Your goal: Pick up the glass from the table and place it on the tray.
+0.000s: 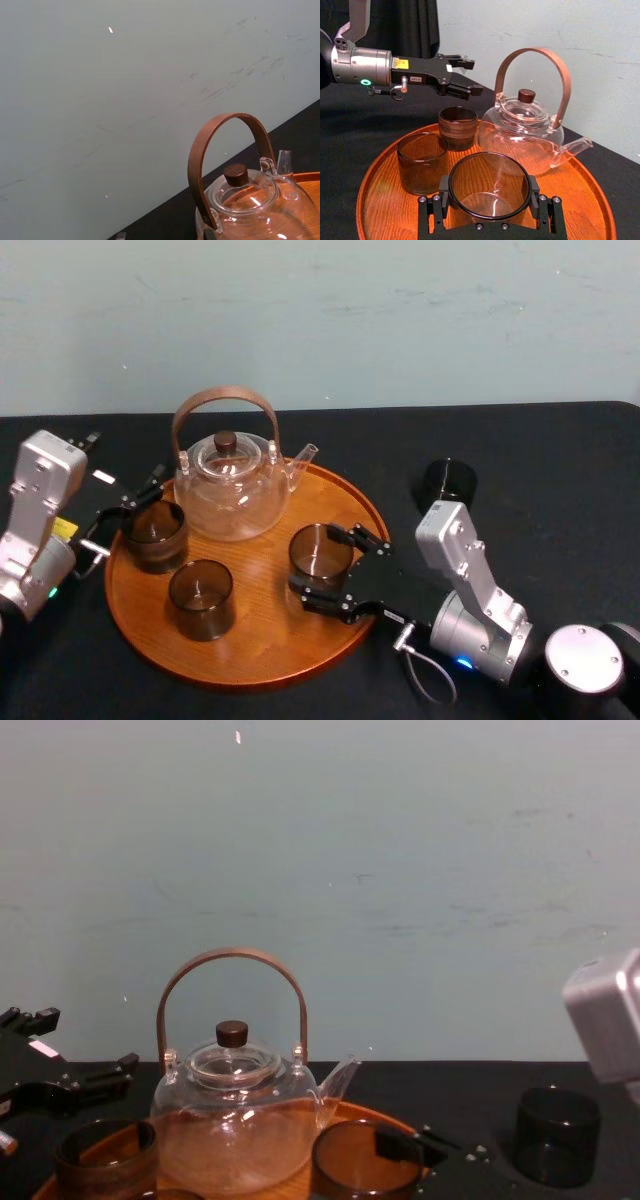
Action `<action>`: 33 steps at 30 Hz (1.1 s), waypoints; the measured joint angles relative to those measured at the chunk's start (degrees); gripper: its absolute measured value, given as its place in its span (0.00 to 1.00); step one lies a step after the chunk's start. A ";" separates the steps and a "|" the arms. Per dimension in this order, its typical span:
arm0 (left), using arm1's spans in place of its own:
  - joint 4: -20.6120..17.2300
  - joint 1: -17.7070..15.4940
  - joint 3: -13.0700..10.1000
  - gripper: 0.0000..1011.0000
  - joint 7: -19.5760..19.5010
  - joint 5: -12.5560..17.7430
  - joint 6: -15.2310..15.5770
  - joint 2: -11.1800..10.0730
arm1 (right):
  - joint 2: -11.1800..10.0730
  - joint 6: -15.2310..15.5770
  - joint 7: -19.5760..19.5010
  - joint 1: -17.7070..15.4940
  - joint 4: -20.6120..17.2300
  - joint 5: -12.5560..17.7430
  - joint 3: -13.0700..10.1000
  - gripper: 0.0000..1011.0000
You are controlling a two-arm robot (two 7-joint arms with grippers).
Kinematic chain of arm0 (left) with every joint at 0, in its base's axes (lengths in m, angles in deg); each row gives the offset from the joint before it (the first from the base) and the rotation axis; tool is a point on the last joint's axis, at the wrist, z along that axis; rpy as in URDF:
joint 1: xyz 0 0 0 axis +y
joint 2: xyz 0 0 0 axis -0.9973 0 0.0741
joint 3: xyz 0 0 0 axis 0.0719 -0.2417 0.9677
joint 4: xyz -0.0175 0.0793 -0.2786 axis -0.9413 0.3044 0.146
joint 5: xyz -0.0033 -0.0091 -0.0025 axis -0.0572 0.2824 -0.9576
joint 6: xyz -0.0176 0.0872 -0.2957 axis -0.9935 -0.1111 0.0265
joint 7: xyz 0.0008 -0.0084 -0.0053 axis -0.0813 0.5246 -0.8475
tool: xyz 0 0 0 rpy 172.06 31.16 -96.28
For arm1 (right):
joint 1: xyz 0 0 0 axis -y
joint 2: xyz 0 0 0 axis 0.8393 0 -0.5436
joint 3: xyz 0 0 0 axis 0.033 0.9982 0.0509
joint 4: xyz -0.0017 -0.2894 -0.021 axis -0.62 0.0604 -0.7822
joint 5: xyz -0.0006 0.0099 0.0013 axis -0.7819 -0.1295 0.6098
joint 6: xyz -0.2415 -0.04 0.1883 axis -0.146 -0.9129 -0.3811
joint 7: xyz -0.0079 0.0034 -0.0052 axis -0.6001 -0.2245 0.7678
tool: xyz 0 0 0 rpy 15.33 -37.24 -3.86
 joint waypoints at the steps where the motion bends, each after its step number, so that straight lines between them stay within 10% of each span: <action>1: 0.00 0.00 0.00 0.99 0.00 0.00 0.00 0.00 | 0.23 0.02 0.03 0.29 0.33 -0.04 0.27 0.90; 33: 0.00 0.00 0.00 0.99 0.00 0.00 0.00 0.00 | 2.99 0.00 1.61 3.57 5.92 -0.65 4.60 0.90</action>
